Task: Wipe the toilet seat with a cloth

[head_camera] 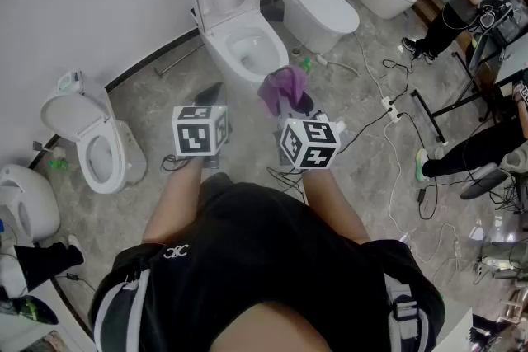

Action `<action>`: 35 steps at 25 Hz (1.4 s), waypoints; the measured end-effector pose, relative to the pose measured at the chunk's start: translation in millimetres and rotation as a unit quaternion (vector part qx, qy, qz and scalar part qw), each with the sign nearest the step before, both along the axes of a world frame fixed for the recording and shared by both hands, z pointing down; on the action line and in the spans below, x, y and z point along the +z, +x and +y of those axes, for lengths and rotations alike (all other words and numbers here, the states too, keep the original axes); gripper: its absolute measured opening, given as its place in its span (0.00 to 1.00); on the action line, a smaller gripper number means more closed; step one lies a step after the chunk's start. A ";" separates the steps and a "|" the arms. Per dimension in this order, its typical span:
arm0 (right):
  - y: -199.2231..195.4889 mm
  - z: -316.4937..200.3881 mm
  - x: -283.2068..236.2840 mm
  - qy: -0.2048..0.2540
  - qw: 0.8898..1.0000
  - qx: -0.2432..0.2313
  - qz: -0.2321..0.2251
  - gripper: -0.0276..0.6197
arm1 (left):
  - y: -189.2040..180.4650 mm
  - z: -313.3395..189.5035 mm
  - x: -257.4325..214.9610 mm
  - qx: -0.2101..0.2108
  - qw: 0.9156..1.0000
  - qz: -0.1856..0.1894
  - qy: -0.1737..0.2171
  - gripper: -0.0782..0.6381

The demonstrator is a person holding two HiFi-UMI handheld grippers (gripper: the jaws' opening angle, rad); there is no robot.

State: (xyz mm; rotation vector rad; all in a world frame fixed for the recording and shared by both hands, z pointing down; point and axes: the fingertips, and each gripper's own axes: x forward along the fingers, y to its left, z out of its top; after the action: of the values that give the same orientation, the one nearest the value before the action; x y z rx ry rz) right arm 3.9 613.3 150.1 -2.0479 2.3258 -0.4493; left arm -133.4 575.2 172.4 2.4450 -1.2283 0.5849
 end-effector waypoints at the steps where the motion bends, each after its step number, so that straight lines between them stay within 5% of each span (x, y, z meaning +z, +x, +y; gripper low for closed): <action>1: -1.9 0.8 0.4 -0.001 1.000 -0.003 0.004 0.14 | -1.3 0.6 0.9 -0.001 1.000 0.000 0.000 0.12; 35: 51.7 12.1 29.5 -0.022 0.999 0.031 -0.009 0.14 | 67.1 0.4 14.1 0.052 0.998 -0.026 -0.004 0.12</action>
State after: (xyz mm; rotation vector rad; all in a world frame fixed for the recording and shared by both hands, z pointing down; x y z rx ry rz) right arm 55.6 625.4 179.6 -2.1197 2.2536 -0.5207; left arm -66.3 575.6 186.5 2.5136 -1.1213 0.6860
